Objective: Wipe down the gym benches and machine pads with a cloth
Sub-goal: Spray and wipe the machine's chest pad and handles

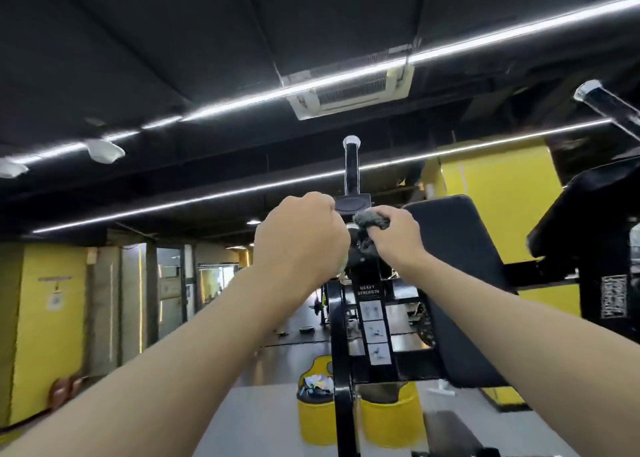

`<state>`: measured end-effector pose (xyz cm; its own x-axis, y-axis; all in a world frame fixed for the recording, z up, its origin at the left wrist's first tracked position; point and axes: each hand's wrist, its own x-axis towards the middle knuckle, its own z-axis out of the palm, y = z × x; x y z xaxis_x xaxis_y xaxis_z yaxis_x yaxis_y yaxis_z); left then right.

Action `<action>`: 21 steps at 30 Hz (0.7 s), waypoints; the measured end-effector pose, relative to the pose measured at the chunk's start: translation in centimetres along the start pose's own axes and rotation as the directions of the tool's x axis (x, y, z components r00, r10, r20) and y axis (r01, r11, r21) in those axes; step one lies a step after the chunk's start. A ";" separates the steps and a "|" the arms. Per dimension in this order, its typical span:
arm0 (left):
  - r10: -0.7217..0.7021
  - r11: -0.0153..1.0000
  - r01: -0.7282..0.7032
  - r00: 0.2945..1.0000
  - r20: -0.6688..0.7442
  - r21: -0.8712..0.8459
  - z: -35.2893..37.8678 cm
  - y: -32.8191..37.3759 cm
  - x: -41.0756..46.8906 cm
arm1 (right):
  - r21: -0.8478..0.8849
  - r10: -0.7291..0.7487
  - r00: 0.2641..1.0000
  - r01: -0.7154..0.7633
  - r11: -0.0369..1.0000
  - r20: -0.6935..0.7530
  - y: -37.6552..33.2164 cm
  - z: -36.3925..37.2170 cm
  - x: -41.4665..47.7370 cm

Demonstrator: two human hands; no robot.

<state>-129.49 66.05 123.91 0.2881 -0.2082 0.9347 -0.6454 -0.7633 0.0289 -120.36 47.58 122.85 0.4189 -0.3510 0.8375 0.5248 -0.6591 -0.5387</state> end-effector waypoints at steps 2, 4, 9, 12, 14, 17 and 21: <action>-0.037 0.998 0.040 0.998 -0.042 0.055 0.5 0.3 0.2 | -0.061 -0.027 0.999 0.029 0.998 0.031 1.3 1.6 1.7; -0.046 0.999 0.047 0.997 -0.058 0.014 1.1 0.3 0.3 | -0.065 -0.002 0.999 0.006 0.998 0.054 2.2 2.8 2.5; -0.008 0.993 -0.005 0.994 -0.109 -0.118 1.8 -0.3 0.2 | 0.127 0.038 0.990 -0.056 0.990 0.138 3.4 4.3 2.2; 0.000 0.989 -0.020 0.991 -0.134 -0.146 2.1 -0.5 0.2 | 0.183 0.040 0.991 -0.063 0.981 0.127 4.4 4.1 1.7; 0.019 0.988 -0.040 0.990 -0.139 -0.151 2.1 -0.5 0.1 | 0.163 0.046 0.990 -0.068 0.984 0.137 5.2 3.7 1.1; 0.031 0.984 -0.055 0.990 -0.138 -0.171 2.1 -0.4 0.1 | 0.139 0.043 0.992 -0.060 0.988 0.121 5.7 3.2 1.0; 0.045 0.976 -0.072 0.990 -0.132 -0.204 2.1 -0.5 0.0 | 0.197 0.094 0.992 -0.110 0.974 0.089 5.2 3.8 1.0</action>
<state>-127.68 65.14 123.14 0.1625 -0.1595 0.9737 -0.7951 -0.6055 0.0336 -114.39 46.33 120.49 0.5309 -0.3507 0.7714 0.6112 -0.4721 -0.6353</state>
